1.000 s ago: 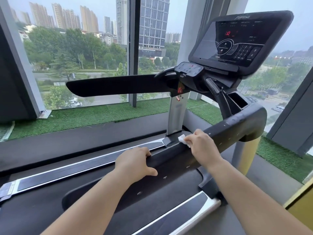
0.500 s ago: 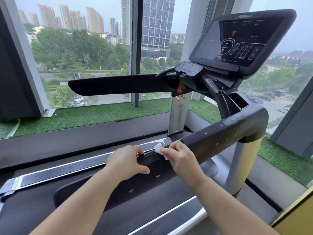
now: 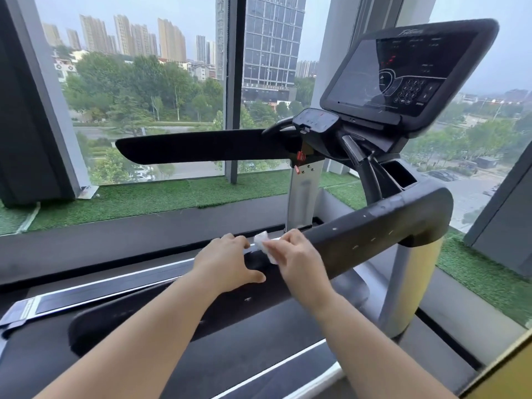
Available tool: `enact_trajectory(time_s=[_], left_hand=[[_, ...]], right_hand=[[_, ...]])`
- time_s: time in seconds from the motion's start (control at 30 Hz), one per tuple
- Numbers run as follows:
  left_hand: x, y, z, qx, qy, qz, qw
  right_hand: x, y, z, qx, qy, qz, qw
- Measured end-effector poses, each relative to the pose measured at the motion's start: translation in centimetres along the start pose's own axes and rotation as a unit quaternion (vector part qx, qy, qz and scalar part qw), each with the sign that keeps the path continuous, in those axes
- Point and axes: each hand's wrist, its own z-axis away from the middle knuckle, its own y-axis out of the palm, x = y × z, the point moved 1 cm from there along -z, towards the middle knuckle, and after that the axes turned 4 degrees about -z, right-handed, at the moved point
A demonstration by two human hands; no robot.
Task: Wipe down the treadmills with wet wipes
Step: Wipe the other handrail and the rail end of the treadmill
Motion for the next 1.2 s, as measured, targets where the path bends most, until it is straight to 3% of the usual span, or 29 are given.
enact_trajectory(time_s=[0.07,0.33,0.53,0.6,0.7,0.77,1.03,1.2], left_hand=[[-0.4,0.3,-0.5,-0.002,0.000,-0.021,1.000],[0.4,-0.3,-1.4,0.024,0.026,-0.051,0.998],[0.6,-0.6,-1.8,0.033,0.051,-0.068,0.996],[0.5,-0.5,-1.8,0.023,0.059,-0.077,0.995],[0.3,-0.7,-1.9,0.005,0.066,-0.095,0.993],[0.1,-0.7,-2.1,0.008,0.070,-0.114,0.991],[0.6,-1.2,-2.4,0.052,0.047,-0.075,0.995],[0.4,-1.7,-2.6,0.077,0.028,-0.063,0.995]], right_hand=[[0.0,1.0,0.4,0.033,-0.019,0.028,0.999],[-2.4,-1.2,-0.8,0.104,0.032,0.072,0.991],[-6.2,-5.4,-1.9,-0.017,0.155,0.135,0.979],[-4.8,-5.2,-2.1,-0.049,0.146,0.099,0.983],[-1.0,-1.8,-2.1,0.055,0.093,0.033,0.994],[0.0,0.1,-1.9,0.104,0.063,0.050,0.991],[-1.8,-0.9,-3.4,0.189,0.046,0.161,0.968],[-5.4,-3.9,-5.0,0.181,0.082,0.235,0.951]])
